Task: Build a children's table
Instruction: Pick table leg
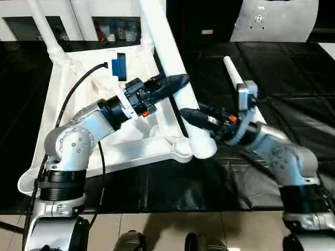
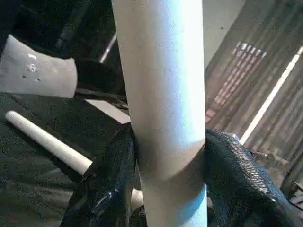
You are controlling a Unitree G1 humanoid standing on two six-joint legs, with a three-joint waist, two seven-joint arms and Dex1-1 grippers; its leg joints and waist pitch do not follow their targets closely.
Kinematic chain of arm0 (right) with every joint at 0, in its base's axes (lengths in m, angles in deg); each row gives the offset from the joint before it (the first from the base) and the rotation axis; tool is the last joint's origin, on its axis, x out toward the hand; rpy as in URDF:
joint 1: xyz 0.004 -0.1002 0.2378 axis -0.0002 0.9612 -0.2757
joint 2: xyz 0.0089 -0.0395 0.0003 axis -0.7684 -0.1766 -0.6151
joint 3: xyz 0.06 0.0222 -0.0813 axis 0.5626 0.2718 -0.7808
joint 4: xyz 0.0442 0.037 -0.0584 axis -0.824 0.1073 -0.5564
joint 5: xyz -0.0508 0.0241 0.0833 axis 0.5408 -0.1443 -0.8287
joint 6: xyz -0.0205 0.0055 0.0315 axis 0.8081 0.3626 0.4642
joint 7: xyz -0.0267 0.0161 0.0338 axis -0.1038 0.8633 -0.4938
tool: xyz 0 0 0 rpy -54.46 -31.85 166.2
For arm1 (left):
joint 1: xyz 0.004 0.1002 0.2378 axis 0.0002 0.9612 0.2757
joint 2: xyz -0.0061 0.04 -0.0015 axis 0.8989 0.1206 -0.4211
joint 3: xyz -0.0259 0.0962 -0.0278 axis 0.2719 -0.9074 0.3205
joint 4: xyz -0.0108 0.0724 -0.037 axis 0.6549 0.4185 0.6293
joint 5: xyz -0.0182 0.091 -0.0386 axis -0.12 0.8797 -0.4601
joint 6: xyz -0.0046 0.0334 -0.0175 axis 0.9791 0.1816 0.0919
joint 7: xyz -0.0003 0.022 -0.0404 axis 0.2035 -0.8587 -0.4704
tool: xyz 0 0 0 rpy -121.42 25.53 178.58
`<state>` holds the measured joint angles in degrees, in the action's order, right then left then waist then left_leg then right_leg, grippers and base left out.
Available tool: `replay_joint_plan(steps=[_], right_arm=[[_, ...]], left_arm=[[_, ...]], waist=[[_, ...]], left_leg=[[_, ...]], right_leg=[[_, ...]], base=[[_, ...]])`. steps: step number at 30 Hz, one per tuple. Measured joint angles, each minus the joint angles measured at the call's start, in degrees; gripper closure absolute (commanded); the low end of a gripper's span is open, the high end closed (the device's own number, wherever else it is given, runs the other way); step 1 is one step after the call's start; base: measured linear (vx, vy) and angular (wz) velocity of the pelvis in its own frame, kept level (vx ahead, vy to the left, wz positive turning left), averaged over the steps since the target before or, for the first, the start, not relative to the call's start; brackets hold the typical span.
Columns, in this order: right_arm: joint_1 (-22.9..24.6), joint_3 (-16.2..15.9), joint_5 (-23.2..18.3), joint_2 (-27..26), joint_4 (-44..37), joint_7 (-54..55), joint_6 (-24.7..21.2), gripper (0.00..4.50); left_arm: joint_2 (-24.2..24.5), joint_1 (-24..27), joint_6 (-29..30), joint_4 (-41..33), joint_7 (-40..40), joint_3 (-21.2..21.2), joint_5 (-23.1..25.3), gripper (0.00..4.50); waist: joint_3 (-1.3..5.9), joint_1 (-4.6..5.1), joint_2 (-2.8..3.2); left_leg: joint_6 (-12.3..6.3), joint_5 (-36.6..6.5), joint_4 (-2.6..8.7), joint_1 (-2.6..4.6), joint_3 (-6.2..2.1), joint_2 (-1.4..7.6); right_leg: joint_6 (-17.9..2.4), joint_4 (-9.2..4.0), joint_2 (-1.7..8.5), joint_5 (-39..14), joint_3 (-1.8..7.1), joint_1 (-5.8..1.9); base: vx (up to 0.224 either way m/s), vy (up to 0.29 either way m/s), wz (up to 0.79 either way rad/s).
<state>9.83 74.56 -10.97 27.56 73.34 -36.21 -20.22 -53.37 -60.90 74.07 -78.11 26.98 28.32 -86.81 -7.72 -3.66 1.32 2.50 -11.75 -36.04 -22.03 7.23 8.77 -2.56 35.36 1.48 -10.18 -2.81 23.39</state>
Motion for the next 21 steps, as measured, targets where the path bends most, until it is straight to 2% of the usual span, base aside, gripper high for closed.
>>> replay_joint_plan(steps=[2,3,10,11,12,16,18,21], right_arm=[[-0.44,0.18,1.30,0.11,0.84,1.98,1.07,1.93],[-0.45,0.18,1.79,0.05,1.23,2.47,1.97,1.62],[-0.48,0.55,3.38,-0.04,2.25,3.54,4.75,1.08],[-0.51,0.73,3.38,-0.06,2.25,3.70,4.78,1.04],[-0.62,0.95,3.37,-0.05,2.22,4.06,4.78,0.77],[-1.35,1.41,3.32,0.94,0.81,5.65,3.55,0.57],[-1.42,1.41,3.37,1.50,-0.28,5.82,3.36,0.24],[-1.47,0.81,4.25,3.47,-0.91,6.14,2.08,0.16]], left_arm=[[0.36,-0.45,-1.00,0.38,0.77,0.09,1.44,2.65],[0.72,-0.66,-1.64,0.43,0.92,0.06,2.34,2.65],[2.14,-2.13,-4.40,1.48,1.50,-0.47,6.36,2.66],[2.57,-2.36,-4.43,1.48,1.78,-0.85,7.06,2.66],[3.29,-2.58,-4.39,1.48,2.09,-1.51,8.08,2.66],[4.88,-2.99,-4.35,1.47,3.54,-4.56,12.50,2.66],[5.00,-2.99,-4.35,1.45,3.62,-5.18,13.37,2.66],[5.41,-3.16,-4.35,1.05,3.62,-5.96,14.04,2.66]], waist=[[0.00,0.02,0.00],[0.00,-0.04,0.00],[0.00,0.03,0.00],[0.00,0.05,0.00],[0.00,0.08,0.00],[0.00,0.09,0.00],[0.00,0.10,0.00],[0.00,0.05,0.00]], left_leg=[[0.01,0.02,-0.01,0.00,0.00,0.01],[0.01,0.03,-0.02,0.00,0.00,0.01],[0.00,0.03,-0.04,-0.01,0.01,0.01],[0.00,0.03,-0.04,0.00,0.01,0.01],[0.00,0.03,-0.03,0.00,0.01,0.02],[0.00,0.03,-0.04,-0.01,0.02,0.02],[0.00,0.03,-0.04,-0.01,0.02,0.02],[-0.01,0.03,-0.04,-0.02,0.03,0.02]], right_leg=[[0.00,-0.01,0.00,0.04,-0.01,0.00],[0.01,-0.01,0.00,0.04,-0.01,0.00],[0.01,-0.01,0.01,0.06,0.00,0.00],[0.01,-0.01,0.01,0.06,0.00,0.00],[0.01,0.00,0.01,0.06,0.00,0.00],[0.01,-0.01,0.01,0.06,0.00,0.00],[0.01,-0.02,0.01,0.06,0.00,0.00],[0.01,-0.02,0.01,0.06,0.00,0.01]], base=[[0.000,0.000,0.00],[0.000,0.000,0.00],[0.000,0.000,0.00],[0.000,0.000,0.00],[0.000,0.000,0.00],[0.000,0.000,0.00],[0.000,0.000,0.00],[0.000,0.000,0.00]])
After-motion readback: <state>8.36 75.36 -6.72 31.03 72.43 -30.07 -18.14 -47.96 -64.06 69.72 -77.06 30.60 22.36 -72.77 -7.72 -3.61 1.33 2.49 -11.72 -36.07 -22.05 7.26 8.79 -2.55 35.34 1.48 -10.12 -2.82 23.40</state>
